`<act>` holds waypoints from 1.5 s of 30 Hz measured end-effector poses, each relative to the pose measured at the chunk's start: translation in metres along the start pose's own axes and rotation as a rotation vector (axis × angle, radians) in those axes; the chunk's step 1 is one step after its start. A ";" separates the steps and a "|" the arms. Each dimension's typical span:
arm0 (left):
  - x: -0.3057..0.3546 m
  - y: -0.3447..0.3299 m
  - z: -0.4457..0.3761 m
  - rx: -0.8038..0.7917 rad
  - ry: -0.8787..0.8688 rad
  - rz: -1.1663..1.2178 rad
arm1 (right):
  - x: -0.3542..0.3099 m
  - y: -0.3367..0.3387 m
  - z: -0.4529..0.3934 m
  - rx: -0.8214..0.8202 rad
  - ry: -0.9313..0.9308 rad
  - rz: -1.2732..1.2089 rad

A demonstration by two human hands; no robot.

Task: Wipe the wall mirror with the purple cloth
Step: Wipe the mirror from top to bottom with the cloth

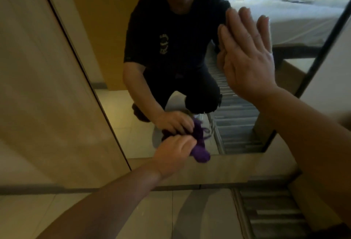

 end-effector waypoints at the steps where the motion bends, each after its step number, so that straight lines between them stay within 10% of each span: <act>1: 0.000 0.026 -0.019 0.108 0.029 -0.001 | 0.003 0.005 0.002 -0.009 -0.007 -0.035; 10: 0.017 0.209 -0.164 0.807 -0.135 -0.265 | 0.064 0.021 0.021 0.035 -0.160 0.012; 14: 0.010 0.116 -0.163 0.429 -0.154 -0.500 | 0.074 0.007 0.032 0.043 -0.127 0.074; 20: 0.007 0.073 -0.143 0.425 -0.220 -0.543 | 0.077 -0.004 0.038 0.161 -0.094 0.094; 28: 0.014 -0.096 -0.007 -0.161 -0.324 -0.521 | 0.040 -0.024 0.108 0.050 -0.112 0.072; 34: 0.022 -0.116 0.007 -0.297 -0.303 -0.382 | 0.029 -0.032 0.134 -0.033 -0.192 0.058; 45: 0.049 0.106 -0.163 0.465 -0.080 -0.063 | 0.082 0.018 0.118 -0.122 -0.273 -0.002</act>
Point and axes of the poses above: each hand's wrist, its own z-axis away from the middle knuckle, its own y-axis out of the back of the hand, x = y × z, the point moved 7 cm from there along -z, towards the middle knuckle, and after that the axes turned 12 degrees about z, right-handed, at the moved point
